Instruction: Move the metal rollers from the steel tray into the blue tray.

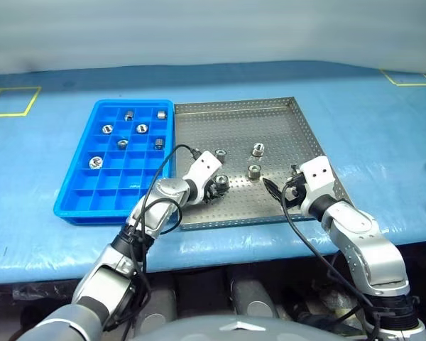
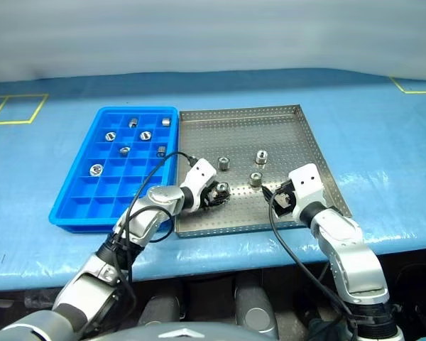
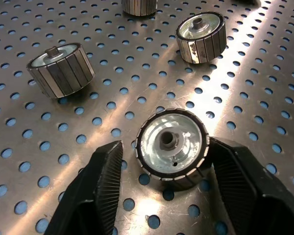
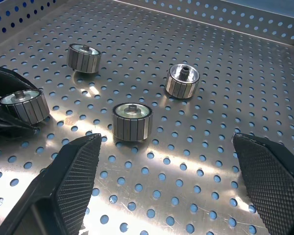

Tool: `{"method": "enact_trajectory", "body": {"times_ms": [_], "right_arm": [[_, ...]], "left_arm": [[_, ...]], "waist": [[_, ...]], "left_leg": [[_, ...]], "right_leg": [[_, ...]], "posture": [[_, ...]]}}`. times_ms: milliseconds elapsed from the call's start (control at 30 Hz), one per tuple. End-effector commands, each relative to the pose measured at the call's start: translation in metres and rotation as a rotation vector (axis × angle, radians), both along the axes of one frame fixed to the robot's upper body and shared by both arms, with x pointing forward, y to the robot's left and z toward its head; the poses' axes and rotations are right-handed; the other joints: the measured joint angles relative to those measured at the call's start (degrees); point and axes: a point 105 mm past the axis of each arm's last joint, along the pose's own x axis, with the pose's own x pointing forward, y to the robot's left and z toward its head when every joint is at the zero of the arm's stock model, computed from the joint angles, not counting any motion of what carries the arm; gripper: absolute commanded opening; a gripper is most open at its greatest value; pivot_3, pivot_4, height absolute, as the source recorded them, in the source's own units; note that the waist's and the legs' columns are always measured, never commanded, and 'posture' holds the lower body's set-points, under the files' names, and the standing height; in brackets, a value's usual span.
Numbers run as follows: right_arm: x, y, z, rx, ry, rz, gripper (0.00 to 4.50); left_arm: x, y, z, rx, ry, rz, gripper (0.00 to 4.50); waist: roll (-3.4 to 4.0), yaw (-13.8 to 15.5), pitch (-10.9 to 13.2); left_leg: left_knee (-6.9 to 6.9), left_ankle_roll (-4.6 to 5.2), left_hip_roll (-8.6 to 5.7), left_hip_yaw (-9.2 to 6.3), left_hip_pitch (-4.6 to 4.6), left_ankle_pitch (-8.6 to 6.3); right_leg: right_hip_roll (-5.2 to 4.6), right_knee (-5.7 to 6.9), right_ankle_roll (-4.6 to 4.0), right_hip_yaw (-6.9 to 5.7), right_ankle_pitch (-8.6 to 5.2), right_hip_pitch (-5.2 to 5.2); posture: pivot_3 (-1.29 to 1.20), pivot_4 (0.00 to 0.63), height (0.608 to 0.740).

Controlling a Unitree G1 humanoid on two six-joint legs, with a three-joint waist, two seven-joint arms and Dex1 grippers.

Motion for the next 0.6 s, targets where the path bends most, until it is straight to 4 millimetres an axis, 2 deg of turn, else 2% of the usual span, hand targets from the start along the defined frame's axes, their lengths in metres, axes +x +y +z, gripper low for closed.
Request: {"method": "enact_trajectory", "body": {"times_ms": [33, 133, 267, 400, 467, 600], "right_arm": [[0.001, 0.006, 0.009, -0.007, -0.034, 0.027, 4.5], [0.001, 0.014, 0.007, -0.004, -0.024, 0.069, 4.5], [-0.004, 0.029, 0.007, 0.015, -0.011, 0.167, 4.5], [-0.015, 0.052, 0.018, 0.092, -0.042, 0.338, 4.5], [-0.019, 0.062, 0.024, 0.129, -0.059, 0.406, 4.5], [-0.036, 0.089, 0.039, 0.251, -0.069, 0.602, 4.5]], "left_arm": [[0.004, 0.002, 0.023, -0.074, -0.076, 0.012, 1.8], [0.004, 0.012, 0.032, -0.089, -0.114, 0.037, 1.8], [0.006, 0.042, 0.054, -0.125, -0.155, 0.129, 1.8], [-0.004, 0.082, 0.093, -0.15, -0.242, 0.181, 1.8], [-0.01, 0.099, 0.106, -0.135, -0.271, 0.209, 1.8], [-0.019, 0.151, 0.116, 0.017, -0.299, 0.385, 1.8]], "waist": [[0.0, -0.13, 0.0], [0.0, -0.2, 0.0], [-0.02, -0.1, 0.01], [-0.04, -0.01, 0.02], [-0.05, 0.22, 0.03], [-0.16, 0.61, 0.09]], "left_leg": [[0.01, 0.0, 0.0, 0.02, 0.01, 0.0], [0.01, 0.0, -0.01, 0.15, 0.02, 0.0], [0.01, 0.0, -0.02, 0.27, 0.0, 0.0], [-0.01, 0.01, 0.0, 0.3, 0.01, -0.01], [-0.02, 0.01, 0.0, 0.3, 0.01, -0.01], [-0.02, 0.01, 0.0, 0.3, 0.01, -0.01]], "right_leg": [[0.0, 0.0, 0.01, 0.03, 0.01, 0.0], [0.0, -0.01, 0.06, 0.18, 0.03, -0.01], [0.0, -0.1, 0.15, 0.32, 0.09, -0.04], [0.01, -0.13, 0.17, 0.35, 0.1, -0.04], [0.0, -0.14, 0.17, 0.34, 0.1, -0.04], [0.0, -0.18, 0.17, 0.34, 0.1, -0.03]], "posture": [[-0.12, 0.15, 0.74], [-0.1, 0.15, 0.74], [-0.07, 0.15, 0.74], [-0.04, 0.15, 0.74], [-0.02, 0.15, 0.74], [0.02, 0.15, 0.74]]}}
